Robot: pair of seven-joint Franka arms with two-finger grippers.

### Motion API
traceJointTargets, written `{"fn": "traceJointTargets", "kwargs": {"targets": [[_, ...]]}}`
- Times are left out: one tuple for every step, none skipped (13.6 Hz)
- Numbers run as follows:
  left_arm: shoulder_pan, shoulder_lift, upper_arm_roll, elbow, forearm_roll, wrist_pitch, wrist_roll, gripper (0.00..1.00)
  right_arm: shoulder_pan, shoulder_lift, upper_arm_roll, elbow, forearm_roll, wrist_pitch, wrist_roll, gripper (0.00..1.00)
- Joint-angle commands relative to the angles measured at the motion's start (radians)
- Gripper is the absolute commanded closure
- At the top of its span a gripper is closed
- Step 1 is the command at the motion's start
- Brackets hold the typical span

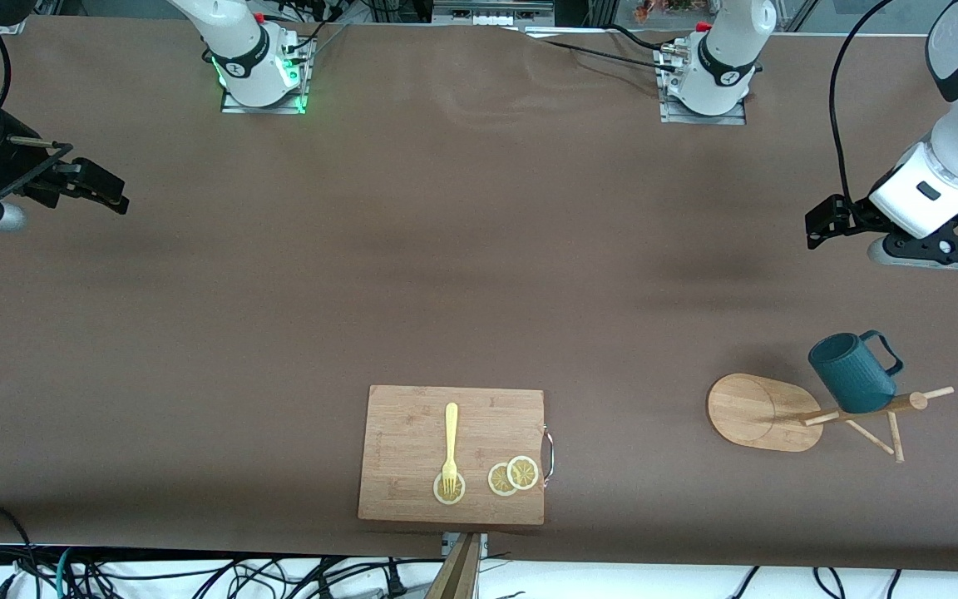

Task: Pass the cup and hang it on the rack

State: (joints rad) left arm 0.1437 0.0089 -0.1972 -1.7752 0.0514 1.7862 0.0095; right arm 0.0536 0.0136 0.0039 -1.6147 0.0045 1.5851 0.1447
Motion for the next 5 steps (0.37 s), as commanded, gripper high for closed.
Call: {"fn": "traceJointTargets", "kwargs": {"targets": [[0.004,0.005,-0.008,0.028,-0.018,-0.007,-0.011,0.0,-0.012,0.003,0.01,0.015,-0.011,-0.011,-0.008,0.0],[0.002,0.005,-0.011,0.033,-0.025,-0.028,-0.011,0.0,-0.012,0.003,0.01,0.015,-0.011,-0.013,-0.008,0.0],[0.001,0.005,-0.016,0.039,-0.025,-0.043,-0.013,0.0,-0.012,0.003,0.01,0.015,-0.011,-0.013,-0.008,0.0],[-0.001,0.006,-0.016,0.049,-0.025,-0.051,-0.013,0.0,-0.012,0.003,0.01,0.015,-0.011,-0.013,-0.008,0.0],[-0.001,0.008,-0.016,0.051,-0.027,-0.054,-0.011,0.0,-0.012,0.003,0.01,0.015,-0.011,-0.013,-0.008,0.0]]}}
